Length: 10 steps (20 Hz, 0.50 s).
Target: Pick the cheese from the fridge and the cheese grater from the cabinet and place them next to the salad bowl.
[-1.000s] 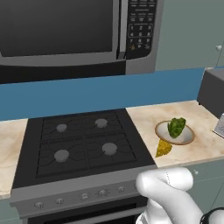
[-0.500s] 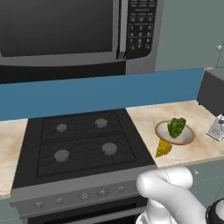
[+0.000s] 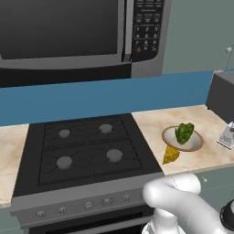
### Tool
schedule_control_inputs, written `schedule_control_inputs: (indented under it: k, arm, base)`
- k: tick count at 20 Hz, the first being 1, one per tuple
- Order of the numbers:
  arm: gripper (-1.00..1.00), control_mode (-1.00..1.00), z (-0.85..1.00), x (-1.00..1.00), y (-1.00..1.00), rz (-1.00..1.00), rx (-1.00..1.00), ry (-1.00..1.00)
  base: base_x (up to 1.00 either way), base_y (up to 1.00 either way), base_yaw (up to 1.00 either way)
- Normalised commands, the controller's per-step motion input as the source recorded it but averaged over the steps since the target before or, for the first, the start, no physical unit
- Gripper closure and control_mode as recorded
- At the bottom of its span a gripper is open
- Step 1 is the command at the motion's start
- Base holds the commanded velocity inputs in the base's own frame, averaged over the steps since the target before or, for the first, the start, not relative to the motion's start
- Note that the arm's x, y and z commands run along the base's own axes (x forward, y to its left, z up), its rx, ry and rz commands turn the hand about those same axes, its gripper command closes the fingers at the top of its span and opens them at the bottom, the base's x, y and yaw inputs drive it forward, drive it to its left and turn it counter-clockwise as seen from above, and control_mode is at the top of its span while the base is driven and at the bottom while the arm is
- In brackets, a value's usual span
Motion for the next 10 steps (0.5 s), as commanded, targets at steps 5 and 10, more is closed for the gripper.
schedule_control_inputs:
  k: [5, 10]
  arm:
    - [1.0, -1.0, -0.2, 0.26, 0.0, 0.01, 0.0, 0.01]
    - [1.0, -1.0, -0.23, 0.34, 0.0, 0.03, 0.0, 0.0]
  base:
    - [0.0, 0.0, 0.0]
    - [0.0, 0.0, 0.0]
